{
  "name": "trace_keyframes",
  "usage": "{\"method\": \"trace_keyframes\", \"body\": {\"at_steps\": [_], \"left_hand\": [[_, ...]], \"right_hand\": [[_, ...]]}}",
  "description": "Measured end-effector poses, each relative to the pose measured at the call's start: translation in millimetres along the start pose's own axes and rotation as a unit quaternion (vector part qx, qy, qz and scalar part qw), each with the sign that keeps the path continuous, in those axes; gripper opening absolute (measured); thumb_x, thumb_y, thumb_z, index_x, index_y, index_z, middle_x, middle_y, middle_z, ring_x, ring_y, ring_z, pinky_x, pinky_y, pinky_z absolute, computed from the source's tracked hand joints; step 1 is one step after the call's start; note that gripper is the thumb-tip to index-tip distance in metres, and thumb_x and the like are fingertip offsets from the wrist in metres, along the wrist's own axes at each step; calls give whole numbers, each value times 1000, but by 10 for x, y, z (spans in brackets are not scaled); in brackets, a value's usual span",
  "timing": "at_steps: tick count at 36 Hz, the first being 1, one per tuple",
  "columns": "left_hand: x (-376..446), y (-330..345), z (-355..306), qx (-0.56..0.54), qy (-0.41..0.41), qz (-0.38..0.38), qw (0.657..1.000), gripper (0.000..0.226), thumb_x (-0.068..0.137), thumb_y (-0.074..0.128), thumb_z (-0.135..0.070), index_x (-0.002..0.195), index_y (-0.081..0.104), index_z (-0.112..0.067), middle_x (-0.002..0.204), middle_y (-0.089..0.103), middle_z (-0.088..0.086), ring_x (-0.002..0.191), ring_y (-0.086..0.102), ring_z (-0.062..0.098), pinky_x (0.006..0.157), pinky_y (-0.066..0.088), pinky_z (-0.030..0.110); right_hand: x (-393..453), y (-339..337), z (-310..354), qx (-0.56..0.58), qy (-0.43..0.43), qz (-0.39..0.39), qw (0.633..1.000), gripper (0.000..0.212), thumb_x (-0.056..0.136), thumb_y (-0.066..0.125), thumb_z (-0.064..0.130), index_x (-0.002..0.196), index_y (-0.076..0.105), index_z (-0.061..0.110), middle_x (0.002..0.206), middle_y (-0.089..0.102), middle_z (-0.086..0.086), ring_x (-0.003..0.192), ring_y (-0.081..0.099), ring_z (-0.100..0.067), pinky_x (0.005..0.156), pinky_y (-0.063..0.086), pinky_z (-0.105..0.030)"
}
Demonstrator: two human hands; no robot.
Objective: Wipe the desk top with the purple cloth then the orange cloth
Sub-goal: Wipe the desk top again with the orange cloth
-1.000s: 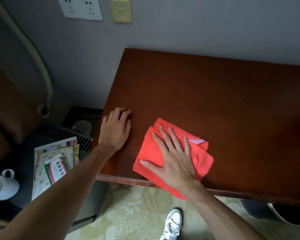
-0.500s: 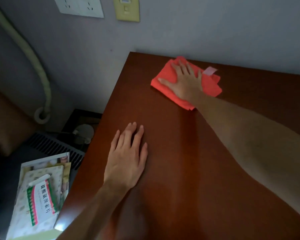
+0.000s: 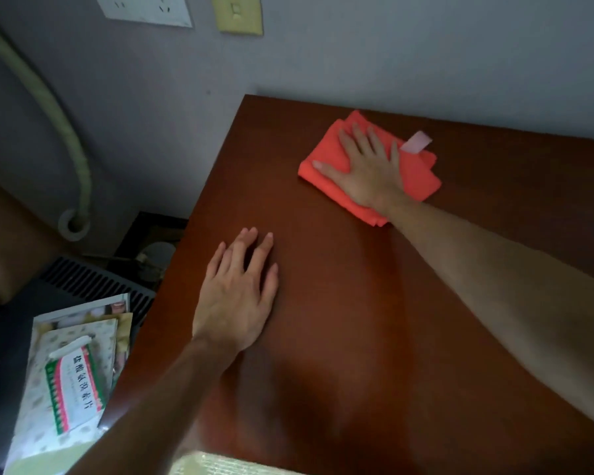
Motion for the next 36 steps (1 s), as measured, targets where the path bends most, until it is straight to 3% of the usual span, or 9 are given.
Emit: {"method": "trace_keyframes", "body": {"at_steps": [6,10,14,24,29,36], "left_hand": [[-21,-38,14,-31,-5,-21,999,54,101,29,-45,148,43,-20,150,43,9,144,34,24,121,20,40],[-96,-111,-81,-22,-5,-29,999,45,104,38,-37,143,48,-17,148,44,13,137,42,30,117,29,47],[-225,-133,-231,-14,7,-44,999,38,101,46,-27,136,55,-13,141,50,12,127,50,31,108,37,49],[-74,30,-870,-61,34,-38,997,36,95,52,-30,127,60,-14,130,55,9,117,53,30,99,40,47],[112,116,-1032,-97,43,-41,994,39,95,45,-32,127,58,-14,130,55,8,113,55,29,95,40,44],[129,253,-1059,-71,41,-36,996,45,100,42,-32,139,50,-11,139,49,10,131,47,28,111,38,46]], "right_hand": [[-1917,17,-2,-2,-3,12,1000,100,81,13,91,164,13,35,173,4,9,160,0,-18,127,1,-56],[-3180,-36,-88,-16,-15,-3,1000,95,86,18,90,164,15,36,173,5,11,160,2,-16,126,9,-55],[-3708,-46,-268,-21,-12,-13,1000,93,88,25,90,163,22,35,172,10,11,159,9,-16,125,16,-55],[-3197,-48,-450,-19,-30,6,999,93,85,24,90,162,19,38,172,10,12,159,3,-13,127,8,-52],[-2303,-63,-633,-18,-65,15,998,94,84,25,89,162,17,39,172,10,10,159,4,-16,127,5,-53],[-702,-161,-839,-6,-66,10,998,100,79,22,92,163,19,36,172,13,6,159,7,-17,126,5,-56]]}}
Point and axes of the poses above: each hand's wrist, its own x-axis towards the middle knuckle, its own y-axis out of the palm, z = x × y, the point moved 8 cm from there along x, towards the middle knuckle
